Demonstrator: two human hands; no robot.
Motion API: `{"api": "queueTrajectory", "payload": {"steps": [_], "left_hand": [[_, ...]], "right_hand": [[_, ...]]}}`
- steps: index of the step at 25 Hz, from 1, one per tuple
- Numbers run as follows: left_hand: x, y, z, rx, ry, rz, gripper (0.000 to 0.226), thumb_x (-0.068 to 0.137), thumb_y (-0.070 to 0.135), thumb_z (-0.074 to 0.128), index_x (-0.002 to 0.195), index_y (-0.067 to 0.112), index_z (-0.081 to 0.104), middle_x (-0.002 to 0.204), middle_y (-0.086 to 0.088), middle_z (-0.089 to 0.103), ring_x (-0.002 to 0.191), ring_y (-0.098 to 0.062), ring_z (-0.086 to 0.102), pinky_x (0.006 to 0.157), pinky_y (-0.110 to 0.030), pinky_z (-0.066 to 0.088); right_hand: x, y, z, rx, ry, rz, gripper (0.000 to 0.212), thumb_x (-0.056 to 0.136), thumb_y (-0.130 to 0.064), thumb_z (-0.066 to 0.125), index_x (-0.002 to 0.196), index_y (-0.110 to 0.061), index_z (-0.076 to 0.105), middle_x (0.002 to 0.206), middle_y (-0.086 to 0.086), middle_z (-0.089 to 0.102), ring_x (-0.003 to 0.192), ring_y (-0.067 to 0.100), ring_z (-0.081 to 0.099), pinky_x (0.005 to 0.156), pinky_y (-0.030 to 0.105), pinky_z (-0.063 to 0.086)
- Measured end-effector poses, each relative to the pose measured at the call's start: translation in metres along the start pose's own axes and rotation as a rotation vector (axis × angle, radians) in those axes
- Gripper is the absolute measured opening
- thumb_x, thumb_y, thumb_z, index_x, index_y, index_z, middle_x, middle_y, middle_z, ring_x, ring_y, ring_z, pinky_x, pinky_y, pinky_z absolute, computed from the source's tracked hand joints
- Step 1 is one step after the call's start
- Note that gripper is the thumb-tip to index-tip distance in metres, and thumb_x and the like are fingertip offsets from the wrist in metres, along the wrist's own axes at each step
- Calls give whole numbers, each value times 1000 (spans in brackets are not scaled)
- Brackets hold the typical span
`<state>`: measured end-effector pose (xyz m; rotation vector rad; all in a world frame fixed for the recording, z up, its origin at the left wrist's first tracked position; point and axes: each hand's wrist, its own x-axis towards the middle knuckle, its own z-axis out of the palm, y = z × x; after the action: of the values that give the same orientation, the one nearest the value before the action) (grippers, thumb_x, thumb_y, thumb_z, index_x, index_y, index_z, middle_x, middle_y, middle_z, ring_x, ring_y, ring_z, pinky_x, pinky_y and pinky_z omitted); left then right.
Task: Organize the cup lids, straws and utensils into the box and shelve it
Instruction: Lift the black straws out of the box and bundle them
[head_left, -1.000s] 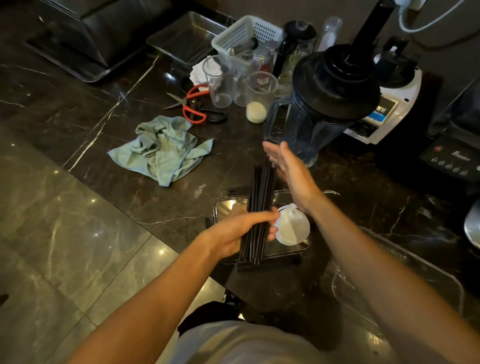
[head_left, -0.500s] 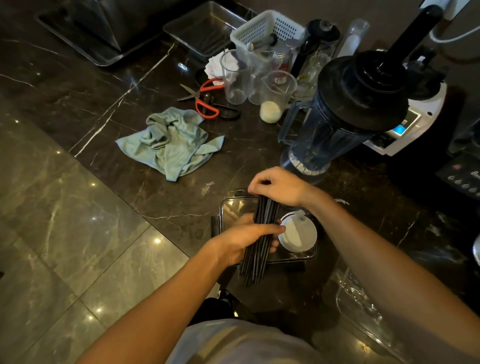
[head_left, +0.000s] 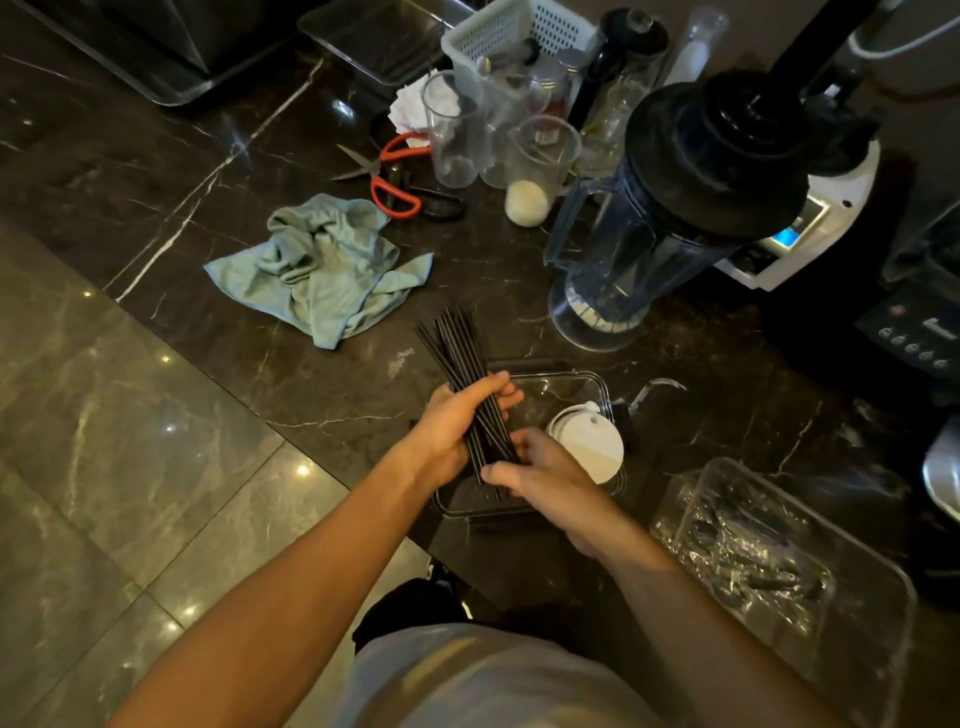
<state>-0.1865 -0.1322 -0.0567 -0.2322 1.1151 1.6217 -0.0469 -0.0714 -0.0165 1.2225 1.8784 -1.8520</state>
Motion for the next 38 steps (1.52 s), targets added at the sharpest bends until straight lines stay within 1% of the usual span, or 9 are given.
{"api": "queueTrajectory", "payload": {"steps": [3, 6, 13, 16, 19, 24, 31, 35, 38], "left_hand": [[-3, -12, 4, 68, -107, -70, 12, 96, 11, 70, 105, 2, 71, 97, -9, 79, 101, -22, 78, 86, -33, 63], [-3, -21, 5, 125, -163, -93, 17, 95, 10, 71, 110, 2, 69, 99, -11, 78, 105, -24, 76, 85, -31, 63], [1, -33, 3, 387, -60, -63, 38, 90, 18, 79, 123, 6, 66, 100, -5, 74, 90, -13, 75, 81, -28, 62], [3, -33, -2, 737, 37, 107, 38, 83, 34, 85, 114, 22, 65, 101, 6, 75, 91, -1, 72, 80, -24, 60], [2, -31, -8, 985, 92, 212, 25, 82, 42, 83, 94, 36, 63, 87, 20, 72, 73, 17, 67, 57, -7, 49], [2, -37, -12, 1137, 52, 259, 42, 91, 37, 76, 127, 16, 65, 106, 6, 74, 100, -9, 73, 67, -11, 50], [1, -39, -16, 1250, 116, 333, 46, 91, 42, 74, 128, 16, 64, 117, -7, 69, 103, -21, 70, 85, -40, 61], [-3, -40, -22, 1252, 113, 410, 33, 97, 36, 67, 121, 14, 66, 107, -5, 73, 95, -17, 73, 76, -30, 61], [-5, -41, -26, 1365, 122, 457, 34, 103, 31, 59, 130, 11, 62, 119, -11, 67, 107, -20, 66, 91, -40, 58]], "right_hand": [[2, 17, 8, 90, 29, -33, 36, 79, -25, 79, 111, -31, 64, 97, -8, 76, 90, 2, 71, 73, 19, 56], [3, 30, 13, 176, 20, -22, 37, 79, -18, 78, 114, -19, 67, 96, 2, 75, 90, 15, 72, 78, 34, 60], [9, 45, 30, 239, 179, 91, 19, 74, -23, 69, 92, -21, 67, 61, -9, 65, 54, 4, 60, 47, 19, 45], [12, 49, 33, 174, 309, 113, 22, 76, -26, 70, 98, -23, 68, 69, -8, 69, 64, 13, 65, 54, 34, 51], [16, 52, 35, 85, 398, 138, 32, 80, -30, 70, 111, -22, 68, 90, 0, 74, 82, 18, 70, 76, 44, 58], [21, 45, 39, -405, 501, 115, 45, 84, -45, 72, 116, -19, 54, 97, -3, 66, 95, 26, 68, 74, 38, 51], [15, 45, 38, -705, 608, -7, 59, 83, -63, 69, 113, -14, 54, 104, 3, 66, 96, 26, 68, 67, 33, 42], [9, 49, 39, -752, 654, -25, 58, 90, -65, 58, 114, -12, 57, 103, 5, 65, 92, 24, 68, 66, 30, 38], [5, 50, 38, -807, 672, -19, 51, 96, -56, 52, 115, -10, 60, 104, 7, 67, 92, 26, 69, 66, 30, 38]]}}
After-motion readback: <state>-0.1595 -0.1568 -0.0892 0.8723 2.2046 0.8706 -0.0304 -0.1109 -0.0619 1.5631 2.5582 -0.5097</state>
